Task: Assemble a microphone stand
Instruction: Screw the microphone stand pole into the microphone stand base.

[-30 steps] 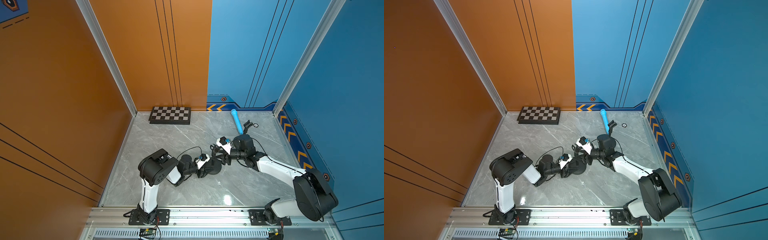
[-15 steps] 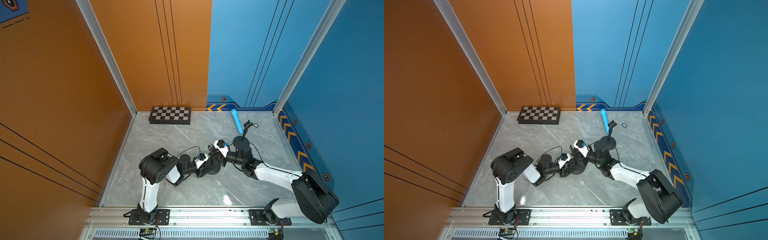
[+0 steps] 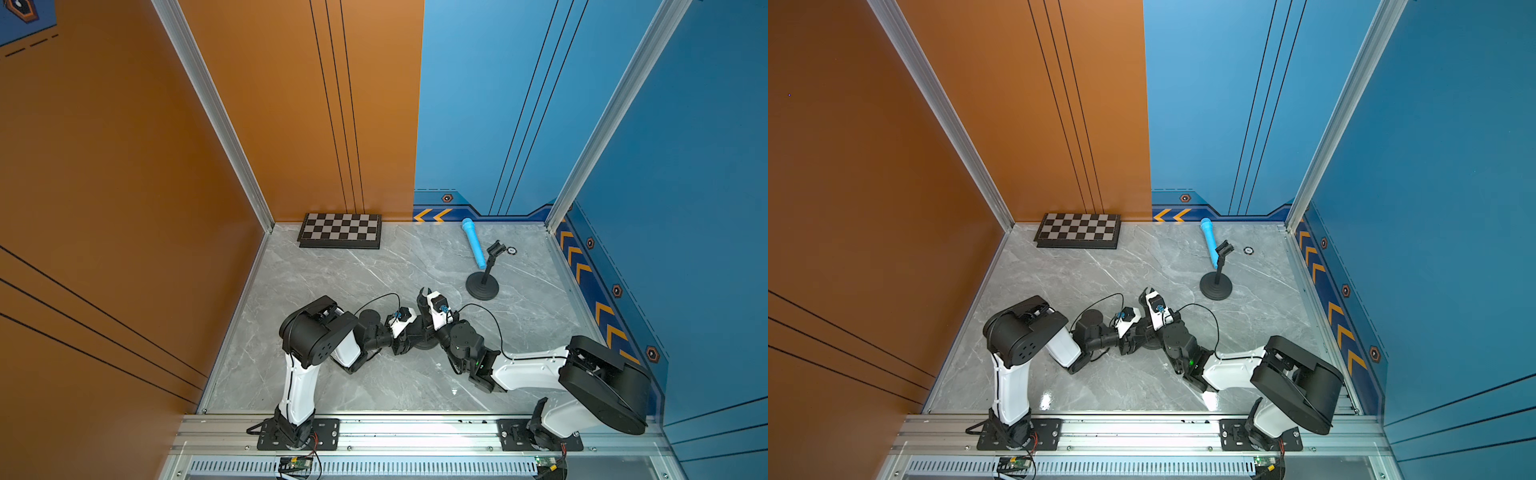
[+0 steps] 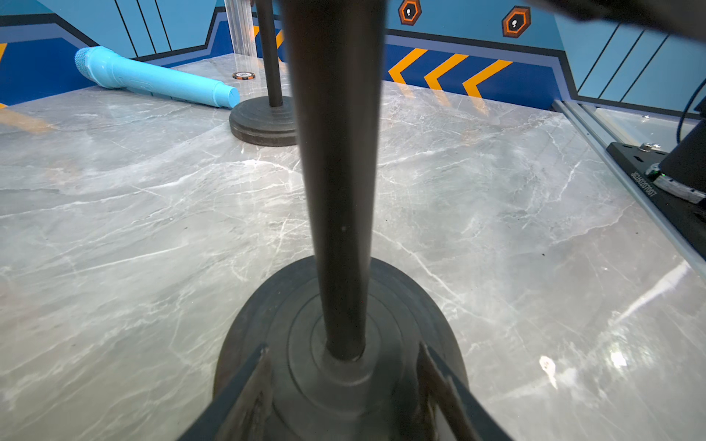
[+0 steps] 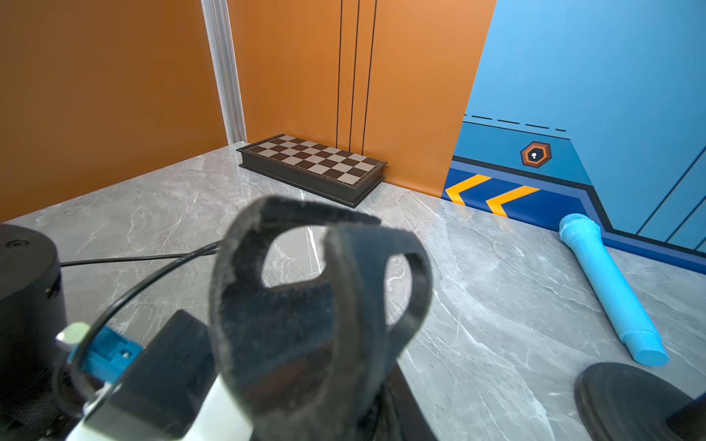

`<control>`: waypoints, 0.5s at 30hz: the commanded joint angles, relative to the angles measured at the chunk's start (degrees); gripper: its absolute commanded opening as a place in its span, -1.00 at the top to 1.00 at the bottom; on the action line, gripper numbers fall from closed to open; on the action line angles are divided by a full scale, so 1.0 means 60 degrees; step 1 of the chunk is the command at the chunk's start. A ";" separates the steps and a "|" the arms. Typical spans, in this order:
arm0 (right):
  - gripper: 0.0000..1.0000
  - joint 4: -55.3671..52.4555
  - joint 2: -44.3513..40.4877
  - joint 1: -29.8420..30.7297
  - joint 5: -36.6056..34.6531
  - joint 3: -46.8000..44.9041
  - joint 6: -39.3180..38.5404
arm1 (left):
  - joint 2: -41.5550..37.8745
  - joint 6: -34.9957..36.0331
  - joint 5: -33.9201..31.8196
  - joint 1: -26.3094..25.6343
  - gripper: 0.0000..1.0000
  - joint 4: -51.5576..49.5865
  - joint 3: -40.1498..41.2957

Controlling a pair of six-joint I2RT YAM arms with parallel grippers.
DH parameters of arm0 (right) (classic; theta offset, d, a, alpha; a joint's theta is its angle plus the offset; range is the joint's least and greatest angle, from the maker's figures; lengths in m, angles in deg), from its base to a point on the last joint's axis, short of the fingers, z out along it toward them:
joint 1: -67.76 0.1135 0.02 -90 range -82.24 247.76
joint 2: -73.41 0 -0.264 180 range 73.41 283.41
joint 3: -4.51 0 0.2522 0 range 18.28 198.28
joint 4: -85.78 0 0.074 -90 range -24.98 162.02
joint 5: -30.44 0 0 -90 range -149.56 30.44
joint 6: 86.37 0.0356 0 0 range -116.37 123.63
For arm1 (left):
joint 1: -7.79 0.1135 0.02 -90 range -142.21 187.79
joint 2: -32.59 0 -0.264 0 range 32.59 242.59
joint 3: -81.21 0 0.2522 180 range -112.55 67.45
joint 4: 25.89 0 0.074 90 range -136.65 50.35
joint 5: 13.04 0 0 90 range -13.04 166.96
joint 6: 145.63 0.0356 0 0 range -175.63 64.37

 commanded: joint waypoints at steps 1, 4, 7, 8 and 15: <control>0.93 -0.1219 -0.0174 -0.0237 -0.0937 0.0072 -0.0258 | 0.0441 -0.0115 -0.0398 0.0076 -0.23 -0.1289 0.0302; 0.58 -0.2213 -0.1021 -0.0506 0.0937 0.0082 -0.0692 | 0.0339 -0.0042 -0.0453 0.0098 -0.23 -0.1289 0.0358; 0.03 -0.3238 -0.2050 -0.1237 0.3490 -0.0002 -0.1033 | 0.0265 0.0020 -0.0419 0.0120 -0.23 -0.1289 0.0404; -0.05 -0.3581 -0.2318 -0.1525 0.4247 0.0013 -0.1132 | 0.0259 0.0036 -0.0411 0.0132 -0.23 -0.1289 0.0412; -0.14 -0.5897 -0.2572 -0.3741 0.9394 0.1088 -0.2019 | 0.0332 0.0041 -0.0239 0.0142 -0.20 -0.1293 0.0390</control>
